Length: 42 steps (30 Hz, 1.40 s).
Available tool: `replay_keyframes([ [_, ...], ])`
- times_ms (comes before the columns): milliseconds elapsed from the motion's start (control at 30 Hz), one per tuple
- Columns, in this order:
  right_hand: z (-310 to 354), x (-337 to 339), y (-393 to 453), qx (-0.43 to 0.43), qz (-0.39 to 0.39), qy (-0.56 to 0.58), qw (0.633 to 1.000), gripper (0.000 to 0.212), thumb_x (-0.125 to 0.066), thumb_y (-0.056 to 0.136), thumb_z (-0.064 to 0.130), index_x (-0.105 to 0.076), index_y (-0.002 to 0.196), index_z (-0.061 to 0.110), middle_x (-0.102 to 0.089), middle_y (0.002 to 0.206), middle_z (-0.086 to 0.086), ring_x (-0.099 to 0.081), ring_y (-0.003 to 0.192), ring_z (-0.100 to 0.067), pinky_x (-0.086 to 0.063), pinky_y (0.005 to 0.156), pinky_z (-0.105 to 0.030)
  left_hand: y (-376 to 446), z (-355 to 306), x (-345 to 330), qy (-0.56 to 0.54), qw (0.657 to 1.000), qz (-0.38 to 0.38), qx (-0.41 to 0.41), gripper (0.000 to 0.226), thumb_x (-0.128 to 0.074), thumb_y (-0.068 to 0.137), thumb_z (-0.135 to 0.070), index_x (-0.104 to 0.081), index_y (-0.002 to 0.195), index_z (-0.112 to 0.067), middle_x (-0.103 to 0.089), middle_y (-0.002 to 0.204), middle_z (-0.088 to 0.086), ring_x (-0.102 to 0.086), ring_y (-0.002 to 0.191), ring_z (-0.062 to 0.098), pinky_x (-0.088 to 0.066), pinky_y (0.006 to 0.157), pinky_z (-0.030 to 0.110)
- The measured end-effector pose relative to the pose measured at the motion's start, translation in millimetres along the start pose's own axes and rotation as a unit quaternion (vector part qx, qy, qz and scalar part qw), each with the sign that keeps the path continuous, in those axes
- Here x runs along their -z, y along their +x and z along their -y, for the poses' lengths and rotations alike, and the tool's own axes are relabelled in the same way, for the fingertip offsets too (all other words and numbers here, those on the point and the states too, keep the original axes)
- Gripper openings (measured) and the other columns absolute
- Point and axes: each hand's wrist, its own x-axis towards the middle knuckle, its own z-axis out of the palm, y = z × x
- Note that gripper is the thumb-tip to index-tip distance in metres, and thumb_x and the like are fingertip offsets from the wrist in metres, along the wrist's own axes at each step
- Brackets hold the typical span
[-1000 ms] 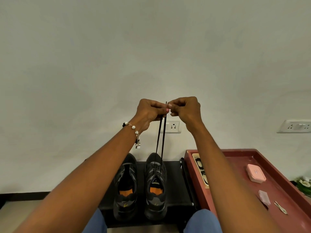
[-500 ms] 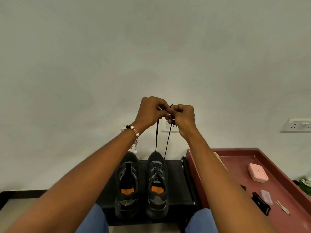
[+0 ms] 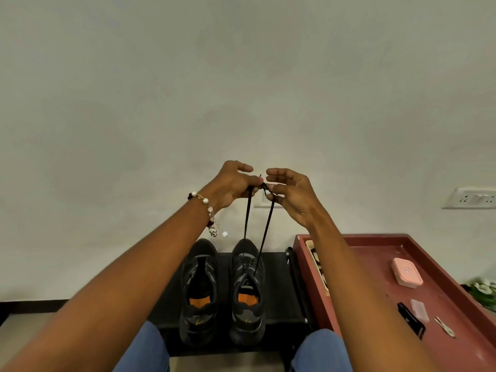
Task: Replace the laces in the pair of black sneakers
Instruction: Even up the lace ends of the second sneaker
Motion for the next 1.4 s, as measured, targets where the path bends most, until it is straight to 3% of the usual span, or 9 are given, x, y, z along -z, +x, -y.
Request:
replay_keyframes([
  [267, -15.2, -2.2, -3.0, 0.151, 0.016, -0.076, 0.986, 0.023, -0.068, 0.083, -0.007, -0.072, 0.103, 0.005, -0.074, 0.097, -0.010, -0.071, 0.092, -0.025, -0.057, 0.077, -0.032, 0.0, 0.5, -2.0, -0.183, 0.968, 0.024, 0.170, 0.010, -0.060, 0.092, -0.004, -0.061, 0.083, 0.000, -0.064, 0.066, 0.010, -0.055, 0.051, 0.010, -0.050, 0.050, 0.014],
  [600, -15.3, -16.2, -1.1, 0.054, -0.072, 0.093, 0.992, 0.013, -0.063, 0.089, -0.002, -0.070, 0.100, 0.000, -0.072, 0.103, -0.014, -0.067, 0.105, -0.028, -0.054, 0.092, -0.041, 1.3, 3.1, -3.4, -0.196, 0.973, -0.072, 0.101, 0.005, -0.070, 0.086, -0.011, -0.068, 0.088, -0.007, -0.071, 0.083, 0.006, -0.067, 0.072, 0.016, -0.054, 0.069, 0.029],
  [733, -17.3, -26.1, -5.6, -0.017, -0.107, 0.236, 0.966, 0.007, -0.062, 0.090, 0.002, -0.067, 0.092, 0.006, -0.072, 0.099, -0.009, -0.067, 0.105, -0.023, -0.052, 0.086, -0.041, -1.6, 12.8, -2.8, -0.229, 0.965, -0.090, 0.089, 0.008, -0.061, 0.093, -0.014, -0.065, 0.087, -0.015, -0.073, 0.085, -0.002, -0.066, 0.084, 0.012, -0.044, 0.074, 0.027],
  [900, -24.1, -23.7, -11.2, -0.069, -0.141, 0.255, 0.954, 0.010, -0.063, 0.092, 0.012, -0.067, 0.086, 0.019, -0.072, 0.087, 0.000, -0.056, 0.072, -0.014, -0.038, 0.061, -0.027, -9.3, 23.6, 5.8, -0.275, 0.955, -0.071, 0.081, 0.009, -0.053, 0.097, -0.010, -0.060, 0.092, -0.013, -0.065, 0.078, 0.003, -0.044, 0.052, 0.012, -0.034, 0.046, 0.022],
  [1000, -22.5, -9.8, -12.8, -0.053, -0.157, 0.225, 0.960, 0.012, -0.059, 0.094, 0.004, -0.065, 0.087, 0.011, -0.066, 0.076, -0.005, -0.050, 0.058, -0.015, -0.039, 0.048, -0.023, -7.0, 29.3, 21.3, -0.168, 0.982, -0.090, 0.021, 0.019, -0.045, 0.096, -0.001, -0.061, 0.088, -0.009, -0.052, 0.069, 0.005, -0.035, 0.045, 0.011, -0.031, 0.041, 0.021],
  [1100, -24.9, 6.1, -13.1, -0.023, -0.149, 0.133, 0.980, 0.017, -0.051, 0.097, 0.000, -0.064, 0.088, 0.006, -0.059, 0.068, -0.006, -0.051, 0.054, -0.016, -0.043, 0.046, -0.023, -2.6, 42.7, 42.5, 0.132, 0.977, -0.121, -0.118, 0.021, -0.050, 0.096, -0.010, -0.067, 0.085, -0.011, -0.056, 0.064, 0.000, -0.045, 0.047, 0.009, -0.040, 0.045, 0.020],
  [1167, -31.0, 17.7, -12.7, 0.046, -0.121, -0.082, 0.988, 0.021, -0.047, 0.099, -0.001, -0.065, 0.091, 0.006, -0.057, 0.068, -0.003, -0.052, 0.055, -0.014, -0.043, 0.051, -0.025, -1.5, 52.1, 55.5, 0.351, 0.901, -0.079, -0.243, 0.020, -0.052, 0.097, -0.015, -0.071, 0.090, -0.014, -0.064, 0.070, -0.004, -0.053, 0.054, 0.003, -0.041, 0.057, 0.011],
  [1300, -45.1, 41.2, -11.1, 0.163, 0.070, -0.560, 0.809, 0.021, -0.051, 0.098, 0.008, -0.068, 0.109, 0.005, -0.062, 0.099, -0.010, -0.057, 0.090, -0.019, -0.037, 0.077, -0.021, 6.2, 67.2, 74.2, 0.627, 0.742, 0.085, -0.223, 0.027, -0.055, 0.097, -0.034, -0.071, 0.103, -0.014, -0.048, 0.078, -0.007, -0.048, 0.080, 0.014, -0.033, 0.070, 0.025],
  [1400, -49.9, 55.1, -11.7, 0.079, 0.160, -0.675, 0.716, 0.027, -0.054, 0.099, 0.020, -0.067, 0.116, 0.004, -0.048, 0.099, -0.007, -0.054, 0.099, -0.025, -0.033, 0.079, -0.022, 5.5, 72.3, 86.6, 0.603, 0.770, 0.101, -0.184, 0.027, -0.057, 0.095, -0.034, -0.072, 0.093, -0.012, -0.045, 0.076, -0.010, -0.046, 0.078, 0.010, -0.032, 0.072, 0.024],
])
